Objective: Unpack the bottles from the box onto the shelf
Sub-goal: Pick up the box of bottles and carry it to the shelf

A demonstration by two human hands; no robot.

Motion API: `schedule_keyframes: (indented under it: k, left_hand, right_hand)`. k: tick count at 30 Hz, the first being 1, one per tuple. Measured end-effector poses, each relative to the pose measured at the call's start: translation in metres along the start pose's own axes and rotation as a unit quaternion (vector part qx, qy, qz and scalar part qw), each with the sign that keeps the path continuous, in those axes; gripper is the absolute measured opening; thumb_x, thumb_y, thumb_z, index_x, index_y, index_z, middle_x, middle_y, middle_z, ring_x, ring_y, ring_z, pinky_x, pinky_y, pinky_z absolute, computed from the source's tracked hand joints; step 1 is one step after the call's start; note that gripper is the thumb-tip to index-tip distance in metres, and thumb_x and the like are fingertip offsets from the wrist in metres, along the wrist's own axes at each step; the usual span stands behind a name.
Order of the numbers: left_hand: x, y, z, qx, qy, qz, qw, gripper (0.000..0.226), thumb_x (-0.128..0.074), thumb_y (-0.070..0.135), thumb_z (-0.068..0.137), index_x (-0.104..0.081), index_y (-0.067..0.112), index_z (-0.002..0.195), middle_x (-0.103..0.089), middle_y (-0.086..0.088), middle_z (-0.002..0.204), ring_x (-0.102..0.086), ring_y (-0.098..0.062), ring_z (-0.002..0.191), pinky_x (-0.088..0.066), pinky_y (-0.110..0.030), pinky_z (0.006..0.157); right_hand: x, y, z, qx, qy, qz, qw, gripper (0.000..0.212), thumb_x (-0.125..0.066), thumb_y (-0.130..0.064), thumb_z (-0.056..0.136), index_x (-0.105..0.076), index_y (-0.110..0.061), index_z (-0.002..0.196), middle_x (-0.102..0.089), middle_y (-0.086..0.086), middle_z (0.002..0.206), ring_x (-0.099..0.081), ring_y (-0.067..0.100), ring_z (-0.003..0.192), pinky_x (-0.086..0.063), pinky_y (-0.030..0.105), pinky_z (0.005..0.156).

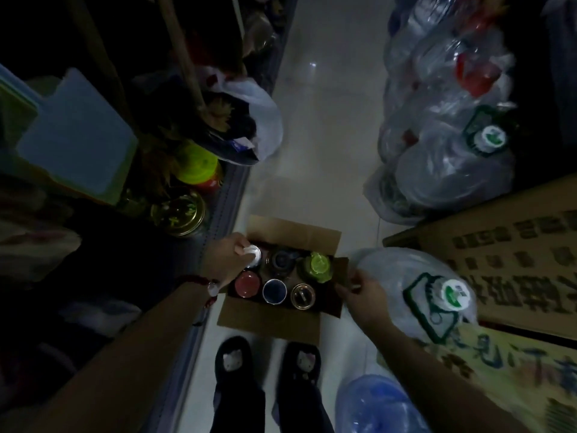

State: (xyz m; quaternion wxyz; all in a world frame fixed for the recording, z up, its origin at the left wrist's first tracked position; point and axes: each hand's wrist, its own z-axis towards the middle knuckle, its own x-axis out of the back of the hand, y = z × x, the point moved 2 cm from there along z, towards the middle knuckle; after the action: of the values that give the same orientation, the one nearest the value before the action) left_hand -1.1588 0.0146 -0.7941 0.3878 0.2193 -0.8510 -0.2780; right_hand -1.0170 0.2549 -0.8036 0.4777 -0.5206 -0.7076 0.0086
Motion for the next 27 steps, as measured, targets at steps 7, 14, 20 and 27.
schedule_keyframes:
  k: [7,14,20,27]
  left_hand:
    - [-0.038,-0.086,0.047,-0.051,0.037,0.115,0.991,0.049,-0.058,0.054,0.075,-0.063,0.008,0.090,-0.055,0.001,0.085,-0.054,-0.020,0.084,-0.039,-0.025,0.070]
    - [-0.056,-0.151,0.079,0.048,0.040,-0.070,0.996,0.088,-0.072,0.063,0.060,-0.046,0.022,0.133,-0.058,0.000,0.130,-0.055,-0.019,0.119,-0.045,-0.044,0.102]
    - [-0.090,-0.169,0.091,0.053,0.021,-0.185,0.981,0.062,-0.077,0.038,0.071,-0.052,0.024,0.126,-0.064,0.007,0.119,-0.060,-0.011,0.110,-0.046,-0.042,0.100]
    - [-0.111,-0.184,0.098,0.023,0.023,-0.117,0.993,0.050,-0.056,0.019,0.093,-0.041,0.016,0.140,-0.054,0.000,0.129,-0.051,-0.018,0.119,-0.040,-0.031,0.098]
  right_hand:
    - [-0.081,0.061,0.038,-0.060,0.049,0.062,0.995,0.059,-0.070,-0.024,0.083,-0.044,-0.009,0.133,-0.056,0.014,0.128,-0.053,0.030,0.117,-0.046,0.040,0.096]
    - [-0.112,0.096,0.058,-0.068,0.095,0.091,0.989,0.052,-0.064,-0.024,0.089,-0.044,-0.005,0.133,-0.058,0.013,0.125,-0.056,0.023,0.108,-0.038,0.024,0.084]
    - [-0.135,0.124,0.086,-0.088,0.103,0.129,0.982,0.039,-0.054,-0.030,0.094,-0.048,-0.008,0.126,-0.060,0.005,0.105,-0.061,0.022,0.096,-0.046,0.029,0.074]
    - [-0.142,0.132,0.099,-0.042,0.134,0.072,0.987,0.041,-0.055,-0.010,0.093,-0.046,-0.005,0.133,-0.059,0.008,0.119,-0.049,0.011,0.100,-0.038,0.025,0.085]
